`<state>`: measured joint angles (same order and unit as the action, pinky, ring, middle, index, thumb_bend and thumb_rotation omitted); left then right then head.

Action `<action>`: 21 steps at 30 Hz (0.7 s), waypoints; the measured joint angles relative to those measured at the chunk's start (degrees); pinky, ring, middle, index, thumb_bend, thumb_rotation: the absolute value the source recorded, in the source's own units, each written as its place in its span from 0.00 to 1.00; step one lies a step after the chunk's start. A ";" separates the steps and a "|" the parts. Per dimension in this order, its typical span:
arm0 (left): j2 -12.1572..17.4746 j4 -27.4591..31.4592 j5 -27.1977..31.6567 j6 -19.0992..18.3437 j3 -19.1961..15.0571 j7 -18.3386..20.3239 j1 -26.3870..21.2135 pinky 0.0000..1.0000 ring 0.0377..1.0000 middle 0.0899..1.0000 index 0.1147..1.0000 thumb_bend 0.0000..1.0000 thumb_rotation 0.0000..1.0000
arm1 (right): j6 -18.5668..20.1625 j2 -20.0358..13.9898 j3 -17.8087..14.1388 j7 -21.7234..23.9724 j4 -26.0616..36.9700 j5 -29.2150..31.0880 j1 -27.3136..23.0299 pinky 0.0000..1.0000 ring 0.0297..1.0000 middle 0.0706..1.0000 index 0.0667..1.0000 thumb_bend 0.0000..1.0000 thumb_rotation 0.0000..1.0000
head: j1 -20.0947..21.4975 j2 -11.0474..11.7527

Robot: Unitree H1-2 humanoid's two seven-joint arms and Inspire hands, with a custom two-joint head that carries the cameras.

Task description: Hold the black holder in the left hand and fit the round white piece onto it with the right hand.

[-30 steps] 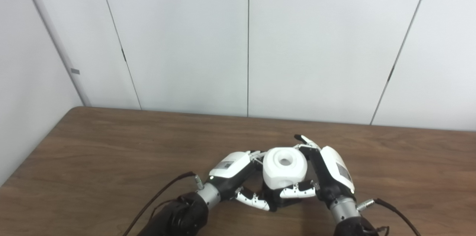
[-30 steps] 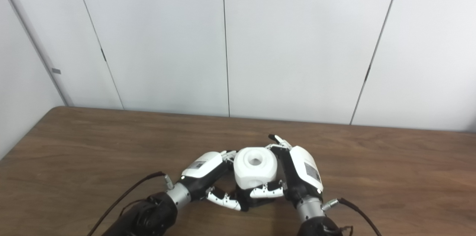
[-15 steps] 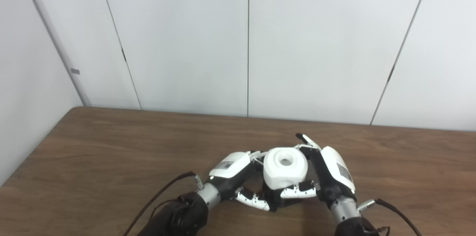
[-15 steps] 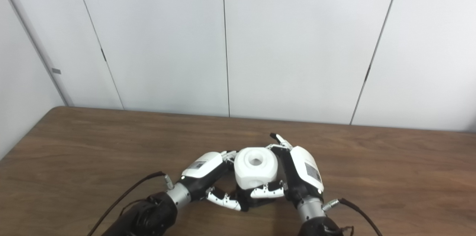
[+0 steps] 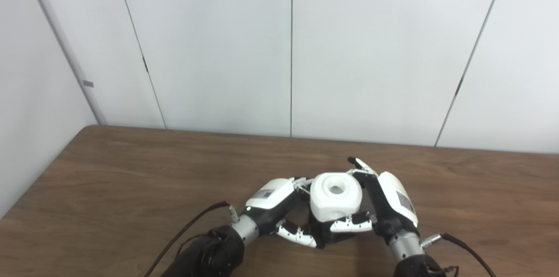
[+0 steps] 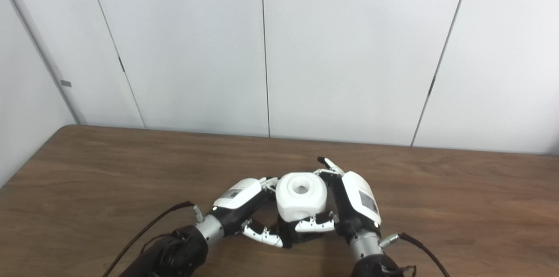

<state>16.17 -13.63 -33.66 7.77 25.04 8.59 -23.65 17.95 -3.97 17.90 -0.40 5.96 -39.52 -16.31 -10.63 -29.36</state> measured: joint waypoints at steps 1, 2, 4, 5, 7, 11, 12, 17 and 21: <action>0.00 0.00 0.00 0.03 0.00 -0.02 0.00 1.00 0.97 0.94 0.41 0.51 0.05 | 0.08 -0.09 0.02 0.13 0.20 -0.11 0.06 0.75 0.92 0.91 0.44 0.50 0.14 | 0.00 0.00; 0.00 0.00 0.00 0.07 0.00 -0.03 0.00 1.00 0.97 0.94 0.41 0.51 0.05 | 0.21 -0.23 0.03 0.35 0.59 -0.23 0.24 0.76 0.92 0.91 0.44 0.50 0.14 | 0.00 0.00; 0.00 0.00 0.00 0.11 0.00 -0.04 0.01 1.00 0.97 0.94 0.41 0.51 0.05 | 0.47 -0.51 0.03 0.55 1.53 -0.30 0.92 0.78 0.92 0.90 0.44 0.50 0.14 | 0.00 0.00; 0.00 0.00 0.00 0.12 -0.01 -0.04 0.01 1.00 0.97 0.94 0.41 0.51 0.05 | 0.63 -0.62 0.03 0.57 2.01 -0.34 1.30 0.79 0.92 0.90 0.44 0.50 0.14 | 0.17 -0.26; 0.01 0.00 0.00 0.11 -0.02 0.03 0.01 1.00 0.97 0.94 0.41 0.51 0.05 | 0.95 -0.70 0.02 0.58 2.51 -0.45 1.77 0.80 0.93 0.91 0.44 0.50 0.14 | 0.18 -0.26; -0.02 0.00 0.00 0.09 0.01 0.14 0.01 1.00 0.97 0.94 0.41 0.51 0.05 | 2.14 -0.70 0.06 1.03 3.42 -0.56 2.08 0.80 0.92 0.91 0.44 0.50 0.14 | 0.35 -0.35; -0.02 -0.01 0.00 0.10 0.00 0.14 0.01 1.00 0.97 0.94 0.41 0.51 0.05 | 2.27 -0.71 0.06 1.17 3.80 -0.56 2.30 0.80 0.92 0.91 0.44 0.50 0.14 | 0.35 -0.35; -0.03 -0.27 0.00 0.27 -0.02 0.08 -0.02 1.00 0.97 0.94 0.41 0.51 0.05 | 1.91 -0.85 -0.01 1.09 4.65 -0.36 3.32 0.79 0.91 0.90 0.44 0.50 0.14 | 0.35 -0.09; -0.09 -0.57 0.05 0.66 -0.09 0.01 -0.08 1.00 0.97 0.95 0.41 0.51 0.05 | 1.97 -1.02 -0.03 1.19 5.47 -0.36 4.05 0.80 0.92 0.91 0.44 0.50 0.14 | 0.18 -0.09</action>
<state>16.08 -14.20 -33.61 8.43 24.96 8.60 -23.73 19.92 -4.99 17.87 0.79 11.43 -39.88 -12.26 -10.46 -29.44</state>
